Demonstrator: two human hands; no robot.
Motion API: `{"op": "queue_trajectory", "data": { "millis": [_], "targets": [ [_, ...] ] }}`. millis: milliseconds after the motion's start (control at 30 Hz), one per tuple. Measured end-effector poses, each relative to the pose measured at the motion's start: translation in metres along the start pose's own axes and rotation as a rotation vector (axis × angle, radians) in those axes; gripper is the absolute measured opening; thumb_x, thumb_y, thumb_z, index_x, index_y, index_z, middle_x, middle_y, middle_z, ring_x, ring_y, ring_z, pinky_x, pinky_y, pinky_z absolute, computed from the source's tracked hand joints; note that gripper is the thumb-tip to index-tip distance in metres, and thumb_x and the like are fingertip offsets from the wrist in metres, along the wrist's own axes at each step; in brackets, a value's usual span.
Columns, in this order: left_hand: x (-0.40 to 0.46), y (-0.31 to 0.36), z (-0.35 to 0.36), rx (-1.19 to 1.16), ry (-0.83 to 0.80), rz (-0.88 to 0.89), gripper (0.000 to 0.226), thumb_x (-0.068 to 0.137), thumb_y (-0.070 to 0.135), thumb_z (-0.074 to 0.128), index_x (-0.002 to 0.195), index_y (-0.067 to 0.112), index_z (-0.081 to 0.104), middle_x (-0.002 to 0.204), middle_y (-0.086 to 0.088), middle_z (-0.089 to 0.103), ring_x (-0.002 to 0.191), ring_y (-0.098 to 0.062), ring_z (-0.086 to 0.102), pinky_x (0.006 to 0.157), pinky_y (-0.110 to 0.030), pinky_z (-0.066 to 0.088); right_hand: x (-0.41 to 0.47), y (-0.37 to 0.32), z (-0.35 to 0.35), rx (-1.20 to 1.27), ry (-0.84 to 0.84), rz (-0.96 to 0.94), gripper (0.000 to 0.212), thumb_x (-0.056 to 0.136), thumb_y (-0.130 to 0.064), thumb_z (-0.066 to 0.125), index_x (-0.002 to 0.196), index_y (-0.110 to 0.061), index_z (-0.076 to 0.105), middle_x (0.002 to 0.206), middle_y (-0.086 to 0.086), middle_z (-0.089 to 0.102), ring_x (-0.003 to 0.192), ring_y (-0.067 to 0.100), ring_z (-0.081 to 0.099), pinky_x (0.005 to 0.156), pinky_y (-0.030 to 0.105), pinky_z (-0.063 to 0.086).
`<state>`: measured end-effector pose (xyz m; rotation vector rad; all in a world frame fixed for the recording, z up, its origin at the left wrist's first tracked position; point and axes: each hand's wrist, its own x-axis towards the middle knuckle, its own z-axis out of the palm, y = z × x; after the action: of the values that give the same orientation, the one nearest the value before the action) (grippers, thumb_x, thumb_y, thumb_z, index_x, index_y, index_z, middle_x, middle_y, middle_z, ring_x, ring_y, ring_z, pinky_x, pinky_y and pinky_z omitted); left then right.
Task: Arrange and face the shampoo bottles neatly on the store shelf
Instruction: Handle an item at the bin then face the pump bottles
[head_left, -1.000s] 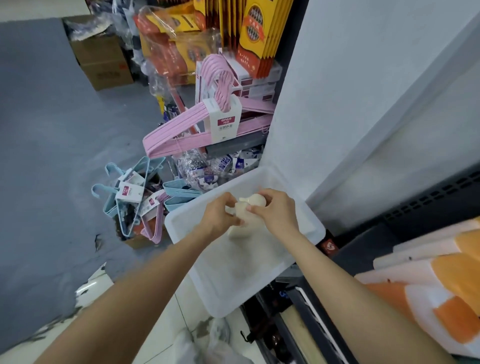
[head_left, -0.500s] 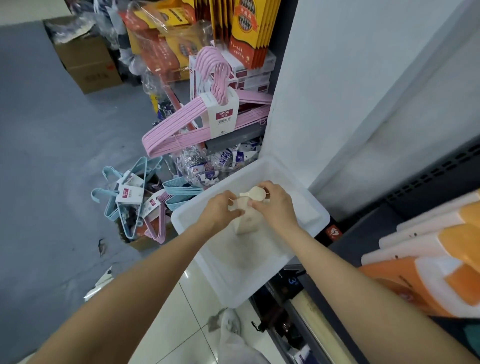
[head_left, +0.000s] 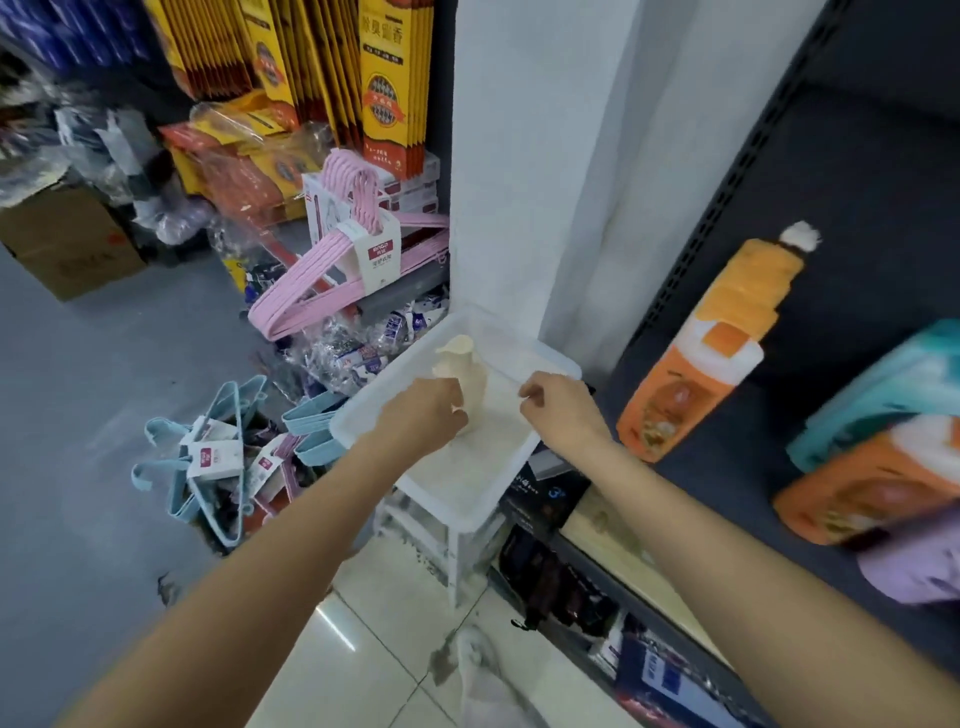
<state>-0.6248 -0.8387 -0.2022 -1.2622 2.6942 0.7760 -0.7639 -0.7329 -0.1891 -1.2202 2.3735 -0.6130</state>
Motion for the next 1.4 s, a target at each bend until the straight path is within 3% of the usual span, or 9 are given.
{"op": "queue_trajectory", "data": {
  "millis": [167,233,367,500,633,800,1000,1200,1400],
  "targets": [
    [-0.050,0.053,0.015,-0.048,0.012,0.198,0.021,0.092,0.023,0.051,0.110,0.013,0.059,0.115,-0.010,0.062,0.104,-0.028,0.057,0.085,-0.035,0.049,-0.086,0.034,-0.034,-0.072,0.008,0.068,0.025,0.093,-0.017,0.051,0.109,-0.002,0.064,0.112,0.015,0.063,0.101,0.030,0.058,0.085,0.042,0.049],
    [-0.068,0.083,0.025,-0.033,-0.003,0.293,0.022,0.093,0.022,0.050,0.109,0.009,0.060,0.112,-0.011,0.062,0.103,-0.028,0.057,0.084,-0.034,0.048,-0.121,0.054,-0.050,-0.092,0.024,0.129,0.024,0.093,-0.020,0.053,0.107,-0.006,0.066,0.110,0.013,0.065,0.100,0.029,0.060,0.085,0.043,0.050],
    [-0.095,0.143,0.055,0.027,-0.153,0.504,0.020,0.092,0.020,0.054,0.104,0.006,0.061,0.107,-0.012,0.063,0.103,-0.029,0.057,0.088,-0.037,0.047,-0.193,0.103,-0.080,-0.106,0.109,0.271,0.020,0.092,-0.021,0.055,0.104,-0.011,0.068,0.104,0.009,0.068,0.097,0.027,0.062,0.079,0.038,0.050],
    [-0.129,0.214,0.088,0.101,-0.307,0.670,0.024,0.093,0.025,0.055,0.113,0.012,0.059,0.109,-0.007,0.062,0.100,-0.025,0.057,0.087,-0.042,0.049,-0.265,0.155,-0.104,-0.075,0.159,0.427,0.021,0.088,-0.022,0.058,0.105,-0.013,0.067,0.109,0.012,0.067,0.104,0.029,0.060,0.086,0.035,0.048],
    [-0.170,0.282,0.129,0.117,-0.402,0.789,0.027,0.093,0.026,0.056,0.116,0.012,0.059,0.113,-0.008,0.061,0.103,-0.024,0.056,0.088,-0.037,0.048,-0.337,0.205,-0.127,-0.035,0.197,0.544,0.024,0.090,-0.023,0.057,0.109,-0.011,0.067,0.110,0.013,0.066,0.106,0.029,0.059,0.088,0.036,0.048],
    [-0.221,0.369,0.181,0.130,-0.434,0.866,0.028,0.092,0.027,0.056,0.117,0.015,0.059,0.116,-0.006,0.063,0.106,-0.022,0.057,0.087,-0.031,0.046,-0.425,0.277,-0.164,0.005,0.315,0.649,0.022,0.091,-0.020,0.055,0.105,-0.007,0.066,0.108,0.015,0.067,0.104,0.030,0.060,0.087,0.037,0.048],
    [-0.286,0.464,0.237,0.129,-0.315,0.899,0.025,0.092,0.032,0.053,0.114,0.021,0.059,0.115,-0.003,0.064,0.104,-0.023,0.058,0.087,-0.040,0.050,-0.511,0.357,-0.214,0.030,0.373,0.669,0.019,0.091,-0.018,0.053,0.101,-0.011,0.068,0.104,0.014,0.069,0.101,0.030,0.061,0.086,0.040,0.050],
    [-0.330,0.550,0.275,0.125,-0.339,0.965,0.024,0.092,0.030,0.055,0.113,0.021,0.060,0.112,0.000,0.065,0.104,-0.020,0.059,0.090,-0.038,0.049,-0.570,0.419,-0.257,0.031,0.428,0.685,0.022,0.090,-0.014,0.054,0.106,-0.009,0.068,0.111,0.013,0.068,0.106,0.030,0.061,0.089,0.034,0.047],
    [-0.346,0.637,0.302,0.126,-0.355,1.042,0.026,0.091,0.033,0.056,0.114,0.021,0.061,0.109,0.000,0.065,0.102,-0.019,0.059,0.089,-0.038,0.050,-0.605,0.474,-0.305,0.019,0.511,0.725,0.022,0.089,-0.012,0.052,0.100,-0.005,0.069,0.101,0.017,0.070,0.098,0.033,0.062,0.083,0.034,0.049]
  ]
}}
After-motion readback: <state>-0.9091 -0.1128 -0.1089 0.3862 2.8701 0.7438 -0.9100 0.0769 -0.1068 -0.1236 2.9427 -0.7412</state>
